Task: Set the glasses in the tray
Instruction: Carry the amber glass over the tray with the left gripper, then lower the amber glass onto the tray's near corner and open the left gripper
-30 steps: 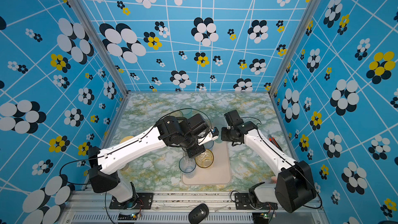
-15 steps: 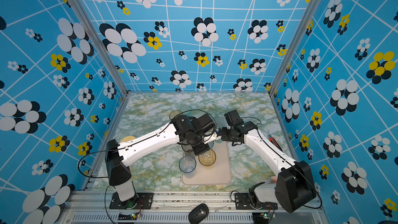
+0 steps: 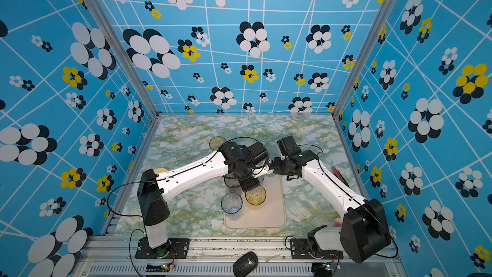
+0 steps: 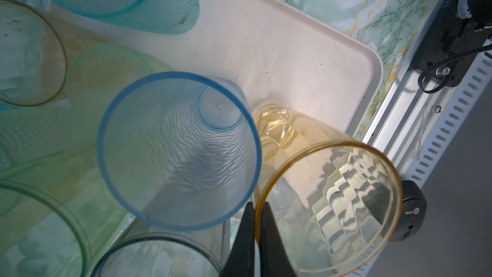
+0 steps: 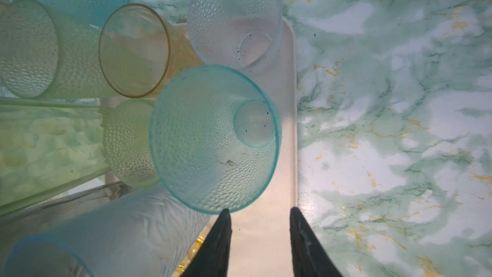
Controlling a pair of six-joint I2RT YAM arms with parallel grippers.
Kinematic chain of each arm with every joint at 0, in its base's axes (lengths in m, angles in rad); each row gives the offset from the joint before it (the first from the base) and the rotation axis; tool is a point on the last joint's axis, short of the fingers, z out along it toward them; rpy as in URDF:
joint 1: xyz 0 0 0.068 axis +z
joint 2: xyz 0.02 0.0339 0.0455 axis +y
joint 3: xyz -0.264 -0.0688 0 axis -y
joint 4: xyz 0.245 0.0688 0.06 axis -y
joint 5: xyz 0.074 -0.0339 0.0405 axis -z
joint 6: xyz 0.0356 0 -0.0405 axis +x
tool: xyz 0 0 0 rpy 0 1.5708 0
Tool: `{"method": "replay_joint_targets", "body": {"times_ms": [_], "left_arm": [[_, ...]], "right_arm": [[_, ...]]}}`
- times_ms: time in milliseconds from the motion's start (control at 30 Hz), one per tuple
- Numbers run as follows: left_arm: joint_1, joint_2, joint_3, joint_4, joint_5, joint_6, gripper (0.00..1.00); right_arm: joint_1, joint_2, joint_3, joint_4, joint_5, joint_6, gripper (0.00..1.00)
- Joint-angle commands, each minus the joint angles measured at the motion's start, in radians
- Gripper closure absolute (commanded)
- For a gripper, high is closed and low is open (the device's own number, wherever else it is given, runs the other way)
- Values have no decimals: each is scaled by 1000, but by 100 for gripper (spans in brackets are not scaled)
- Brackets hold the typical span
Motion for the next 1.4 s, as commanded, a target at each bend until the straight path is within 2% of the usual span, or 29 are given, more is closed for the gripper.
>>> {"method": "replay_joint_targets", "body": {"times_ms": [0, 733, 967, 1267, 1367], "left_arm": [[11, 14, 17, -15, 15, 15, 100], [17, 42, 32, -32, 16, 19, 97], [17, 32, 31, -30, 8, 19, 88], [16, 21, 29, -32, 15, 19, 83], [15, 17, 28, -30, 18, 18, 77]], "right_arm": [[1, 14, 22, -4, 10, -13, 61], [-3, 25, 19, 5, 1, -21, 61], [-3, 20, 21, 2, 1, -21, 61], [-3, 13, 21, -3, 1, -19, 61], [-2, 9, 21, -6, 1, -19, 61]]}}
